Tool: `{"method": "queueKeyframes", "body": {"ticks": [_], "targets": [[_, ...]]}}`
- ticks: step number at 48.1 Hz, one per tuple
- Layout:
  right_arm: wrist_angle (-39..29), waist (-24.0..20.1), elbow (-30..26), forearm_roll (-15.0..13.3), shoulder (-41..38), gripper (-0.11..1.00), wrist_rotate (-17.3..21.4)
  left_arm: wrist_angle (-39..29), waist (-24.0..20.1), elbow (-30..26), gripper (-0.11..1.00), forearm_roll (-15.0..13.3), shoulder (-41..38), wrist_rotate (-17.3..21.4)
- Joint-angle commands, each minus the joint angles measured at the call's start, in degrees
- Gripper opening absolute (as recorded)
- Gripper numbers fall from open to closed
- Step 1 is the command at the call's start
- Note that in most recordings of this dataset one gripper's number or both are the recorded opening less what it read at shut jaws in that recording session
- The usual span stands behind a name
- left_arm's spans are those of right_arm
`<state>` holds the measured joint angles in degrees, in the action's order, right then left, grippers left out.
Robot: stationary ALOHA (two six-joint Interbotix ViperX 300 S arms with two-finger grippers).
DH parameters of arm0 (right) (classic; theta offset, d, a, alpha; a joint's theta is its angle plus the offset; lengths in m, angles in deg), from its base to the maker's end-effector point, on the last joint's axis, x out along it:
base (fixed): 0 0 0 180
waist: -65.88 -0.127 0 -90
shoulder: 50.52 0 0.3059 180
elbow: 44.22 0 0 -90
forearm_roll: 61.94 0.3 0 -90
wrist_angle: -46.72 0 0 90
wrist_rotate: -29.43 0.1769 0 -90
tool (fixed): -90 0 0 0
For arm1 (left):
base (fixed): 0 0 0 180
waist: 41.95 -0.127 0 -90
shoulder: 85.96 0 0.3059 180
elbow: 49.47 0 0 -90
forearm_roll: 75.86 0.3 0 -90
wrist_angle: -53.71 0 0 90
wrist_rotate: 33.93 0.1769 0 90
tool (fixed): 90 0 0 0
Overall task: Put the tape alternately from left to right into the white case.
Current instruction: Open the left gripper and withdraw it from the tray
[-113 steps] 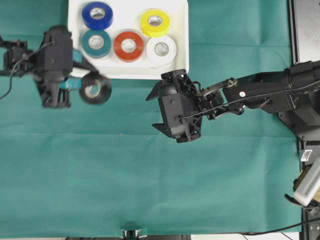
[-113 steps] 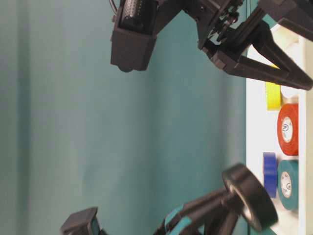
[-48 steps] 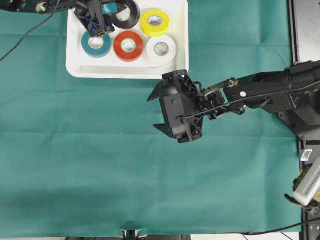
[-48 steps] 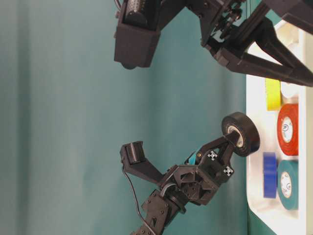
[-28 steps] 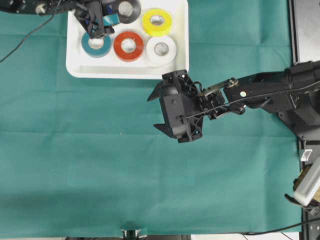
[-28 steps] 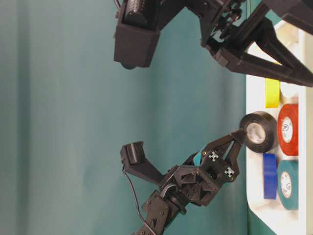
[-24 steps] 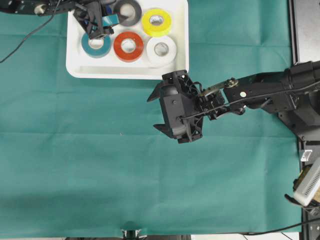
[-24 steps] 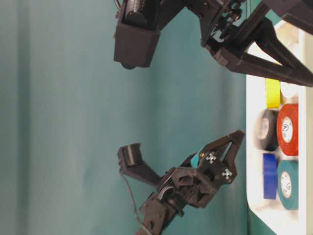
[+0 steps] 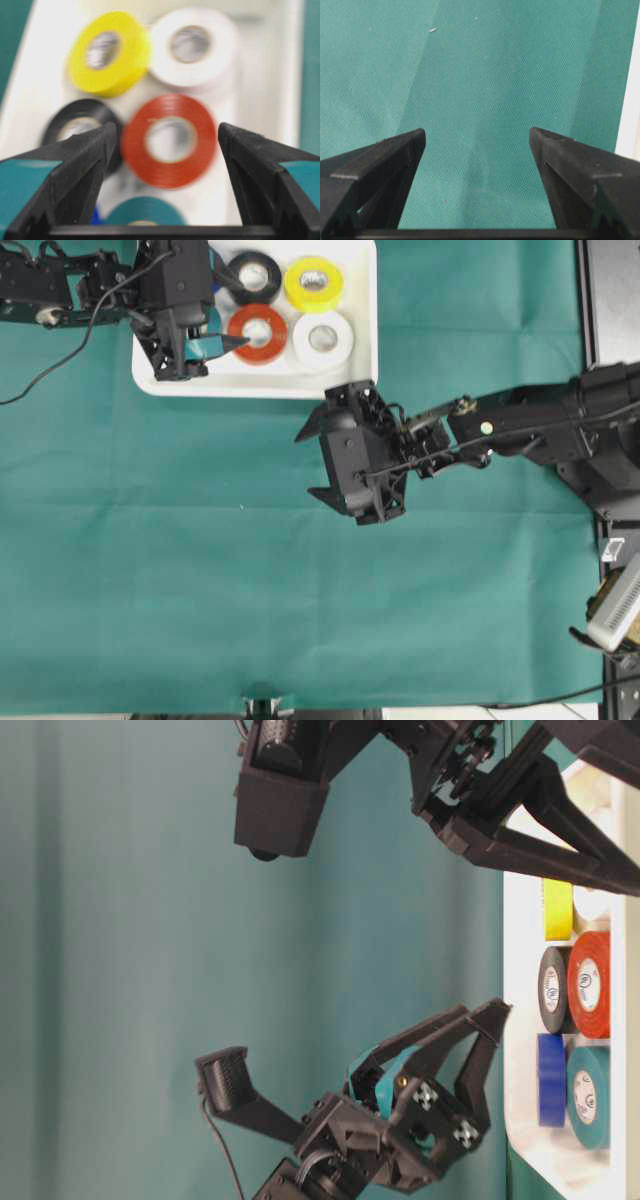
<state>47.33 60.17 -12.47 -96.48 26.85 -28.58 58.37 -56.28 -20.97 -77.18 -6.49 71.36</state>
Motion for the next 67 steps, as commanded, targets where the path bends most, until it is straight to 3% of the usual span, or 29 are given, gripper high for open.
{"method": "queueKeyframes", "body": {"ticks": [1,12,33,67], "targets": [[0.4,-0.1,-0.4,-0.1,1.6,0.58,0.0,0.3,2.1,0.0,0.83,0.0,2.2,-0.1],[0.4,-0.1,-0.4,-0.1,1.6,0.58,0.0,0.3,8.0,1.8,0.84,0.0,3.5,-0.1],[0.2,-0.1,-0.4,-0.1,1.6,0.58,0.0,0.3,15.0,5.6,0.84,-0.2,5.4,-0.2],[0.2,-0.1,-0.4,-0.1,1.6,0.58,0.0,0.3,17.0,8.2,0.83,-0.2,7.2,-1.8]]}}
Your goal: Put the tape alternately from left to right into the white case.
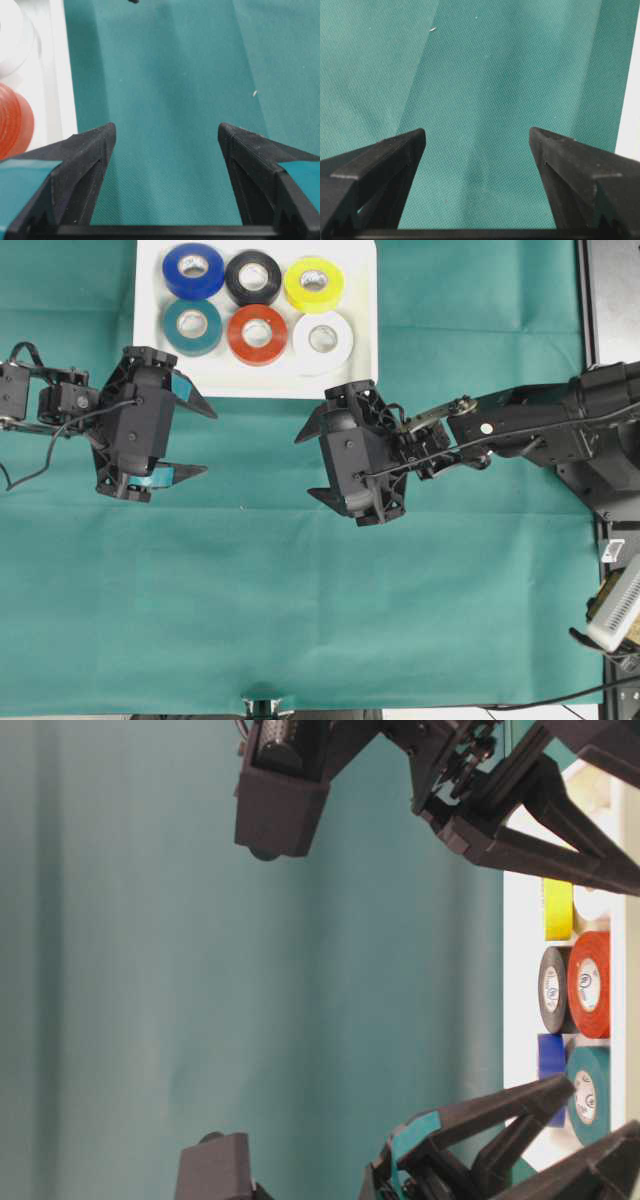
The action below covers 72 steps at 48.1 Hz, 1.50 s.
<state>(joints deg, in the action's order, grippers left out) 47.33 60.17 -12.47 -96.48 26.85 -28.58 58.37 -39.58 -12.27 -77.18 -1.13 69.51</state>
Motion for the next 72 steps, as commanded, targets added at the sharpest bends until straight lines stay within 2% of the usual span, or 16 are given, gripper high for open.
{"method": "queueKeyframes", "body": {"ticks": [1,20,33,72], "targets": [[0.2,-0.1,-0.4,-0.1,1.6,0.58,0.0,0.4,0.3,-0.5,0.83,-0.2,2.0,0.0],[-0.6,0.0,-0.9,-0.1,1.8,0.58,-0.2,0.5,0.3,0.5,0.83,-0.2,4.7,0.0],[-3.3,0.6,-0.1,-0.1,6.2,0.58,-0.2,0.5,0.3,2.5,0.83,-0.2,7.4,-0.1],[-3.1,0.7,4.4,-0.1,13.6,0.58,0.1,0.7,0.3,14.0,0.83,-0.2,23.6,-0.2]]}}
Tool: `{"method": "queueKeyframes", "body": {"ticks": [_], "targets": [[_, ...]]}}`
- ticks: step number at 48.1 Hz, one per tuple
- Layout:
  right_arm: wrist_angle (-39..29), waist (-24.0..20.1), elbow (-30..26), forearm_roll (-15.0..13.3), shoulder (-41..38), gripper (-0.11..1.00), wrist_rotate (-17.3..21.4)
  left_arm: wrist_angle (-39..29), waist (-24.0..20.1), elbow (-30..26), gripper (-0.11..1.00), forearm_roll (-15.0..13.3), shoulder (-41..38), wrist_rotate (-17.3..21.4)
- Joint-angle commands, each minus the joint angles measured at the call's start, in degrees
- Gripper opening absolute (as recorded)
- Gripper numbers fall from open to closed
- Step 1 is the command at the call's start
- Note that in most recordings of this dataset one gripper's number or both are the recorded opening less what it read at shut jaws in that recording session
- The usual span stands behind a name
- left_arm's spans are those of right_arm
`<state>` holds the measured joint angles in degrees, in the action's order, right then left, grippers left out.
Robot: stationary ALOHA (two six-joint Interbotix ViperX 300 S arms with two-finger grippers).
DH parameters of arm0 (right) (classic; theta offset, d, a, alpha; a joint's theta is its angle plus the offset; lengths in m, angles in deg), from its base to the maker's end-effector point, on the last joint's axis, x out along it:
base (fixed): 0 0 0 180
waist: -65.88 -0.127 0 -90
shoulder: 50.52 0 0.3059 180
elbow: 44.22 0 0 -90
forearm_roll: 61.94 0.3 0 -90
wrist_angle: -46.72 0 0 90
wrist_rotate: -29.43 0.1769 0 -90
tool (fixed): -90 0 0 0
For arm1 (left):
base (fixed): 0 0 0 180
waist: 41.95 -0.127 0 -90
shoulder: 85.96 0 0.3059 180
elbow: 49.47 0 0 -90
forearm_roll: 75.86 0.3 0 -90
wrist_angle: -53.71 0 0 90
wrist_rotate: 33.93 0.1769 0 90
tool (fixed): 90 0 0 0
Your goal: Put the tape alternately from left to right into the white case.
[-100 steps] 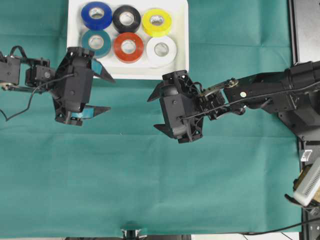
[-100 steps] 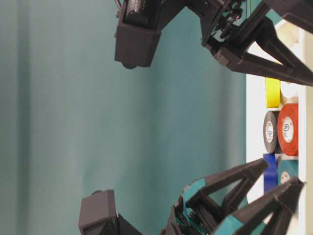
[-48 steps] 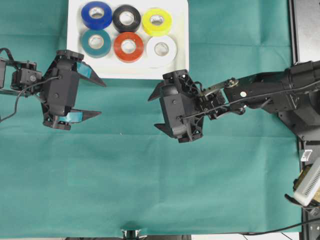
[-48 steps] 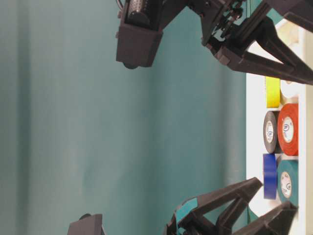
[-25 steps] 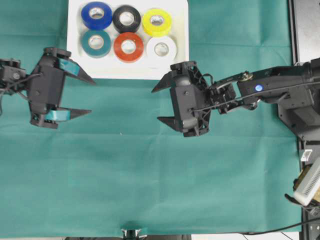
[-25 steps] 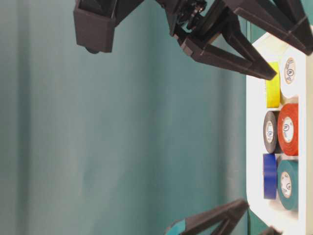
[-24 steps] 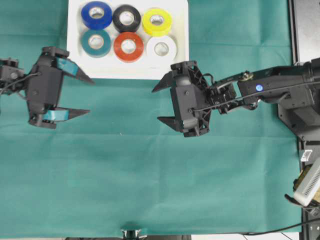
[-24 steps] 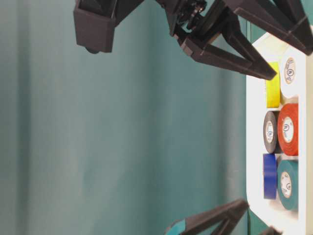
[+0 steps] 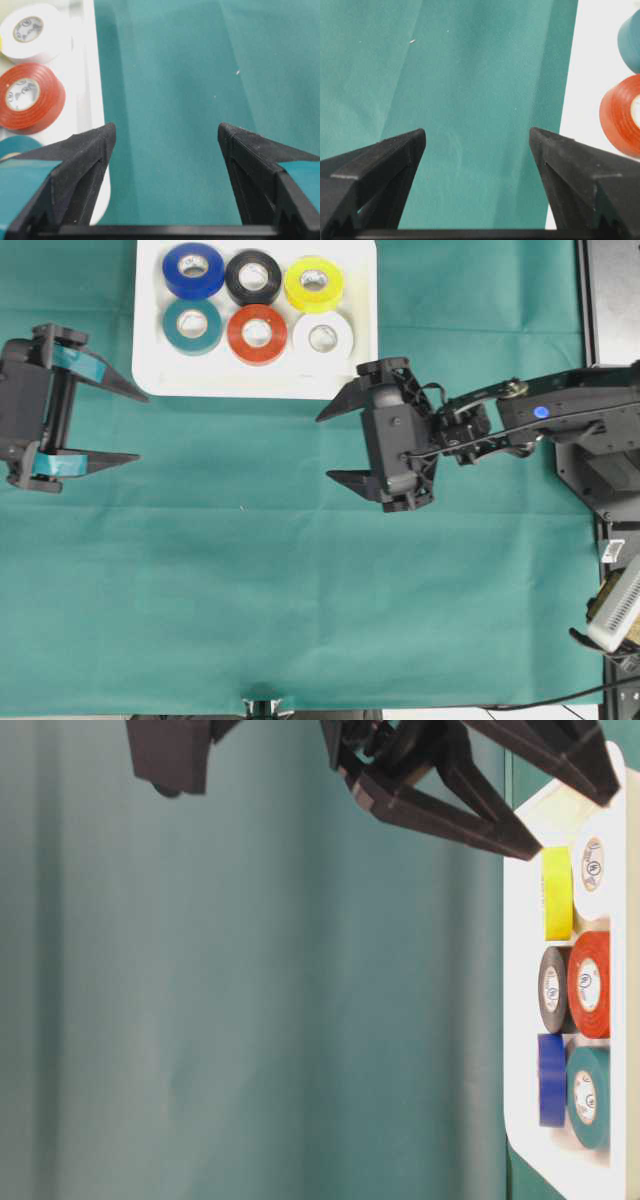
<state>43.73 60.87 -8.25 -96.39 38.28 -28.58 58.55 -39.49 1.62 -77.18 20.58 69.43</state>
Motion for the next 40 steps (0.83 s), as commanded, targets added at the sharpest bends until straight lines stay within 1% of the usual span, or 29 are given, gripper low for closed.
{"method": "queueKeyframes", "body": {"ticks": [1,7,21,33,40], "targets": [[0.4,0.1,0.4,-0.2,2.5,0.58,0.1,0.5,0.2,0.4,0.83,-0.2,2.4,-0.1],[0.5,0.1,1.5,-0.1,4.4,0.58,0.1,0.5,0.2,1.9,0.83,-0.2,5.2,-0.7],[2.4,0.3,4.0,0.0,7.3,0.58,0.1,1.1,-0.3,6.1,0.83,-0.2,12.9,-3.8],[6.6,1.2,6.5,0.1,9.6,0.58,0.1,1.1,-0.9,9.4,0.83,-0.2,20.4,-6.9],[9.1,2.1,8.5,0.9,11.5,0.58,0.3,1.1,-1.3,11.3,0.83,-0.2,24.5,-9.2]]}}
